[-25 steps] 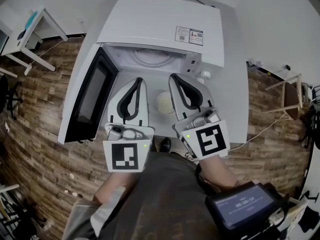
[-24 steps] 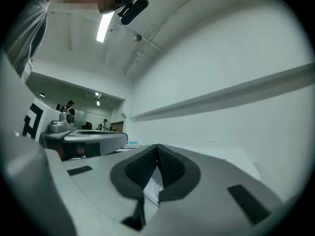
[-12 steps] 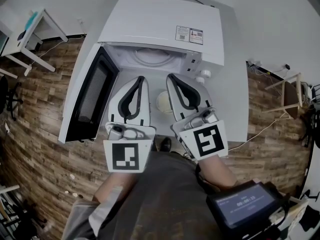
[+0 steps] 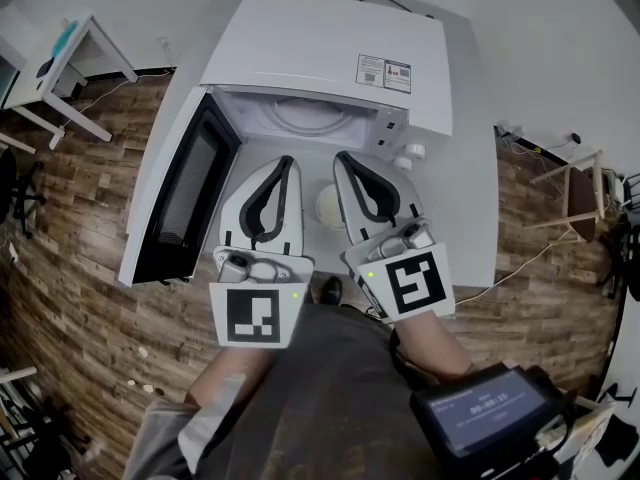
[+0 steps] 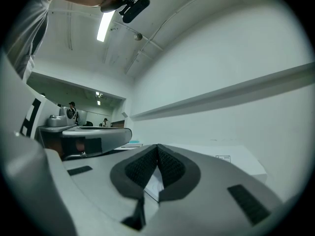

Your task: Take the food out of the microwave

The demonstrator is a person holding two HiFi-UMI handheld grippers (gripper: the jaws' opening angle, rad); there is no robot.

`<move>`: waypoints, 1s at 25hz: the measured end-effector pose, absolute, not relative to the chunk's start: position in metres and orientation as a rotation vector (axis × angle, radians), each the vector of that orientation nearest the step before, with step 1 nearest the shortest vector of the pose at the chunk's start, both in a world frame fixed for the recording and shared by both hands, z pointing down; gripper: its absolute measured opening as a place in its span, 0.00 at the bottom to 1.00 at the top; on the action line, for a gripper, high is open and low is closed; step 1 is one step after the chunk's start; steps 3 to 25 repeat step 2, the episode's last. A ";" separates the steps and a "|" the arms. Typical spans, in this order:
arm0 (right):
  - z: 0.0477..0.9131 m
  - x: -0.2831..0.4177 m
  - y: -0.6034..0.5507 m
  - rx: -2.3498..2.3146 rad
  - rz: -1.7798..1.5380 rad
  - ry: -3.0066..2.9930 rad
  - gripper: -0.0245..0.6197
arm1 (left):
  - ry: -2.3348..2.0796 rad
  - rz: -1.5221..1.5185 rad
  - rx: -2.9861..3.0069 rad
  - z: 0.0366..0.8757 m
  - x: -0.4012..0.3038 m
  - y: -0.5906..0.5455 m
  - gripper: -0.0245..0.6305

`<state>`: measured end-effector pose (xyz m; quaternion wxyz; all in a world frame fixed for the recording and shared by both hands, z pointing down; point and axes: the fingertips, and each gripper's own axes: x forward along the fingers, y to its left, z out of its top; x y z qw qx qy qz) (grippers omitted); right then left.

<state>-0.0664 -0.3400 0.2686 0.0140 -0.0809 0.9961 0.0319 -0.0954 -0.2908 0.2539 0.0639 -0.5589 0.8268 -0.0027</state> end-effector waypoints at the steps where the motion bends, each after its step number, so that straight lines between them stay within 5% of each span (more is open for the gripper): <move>1: 0.270 -0.067 -0.341 -0.252 0.097 3.103 0.05 | 2.500 -0.007 -1.690 0.255 -0.096 -0.292 0.05; 25: 0.271 -0.067 -0.342 -0.253 0.095 3.104 0.05 | 2.503 -0.004 -1.692 0.256 -0.096 -0.293 0.05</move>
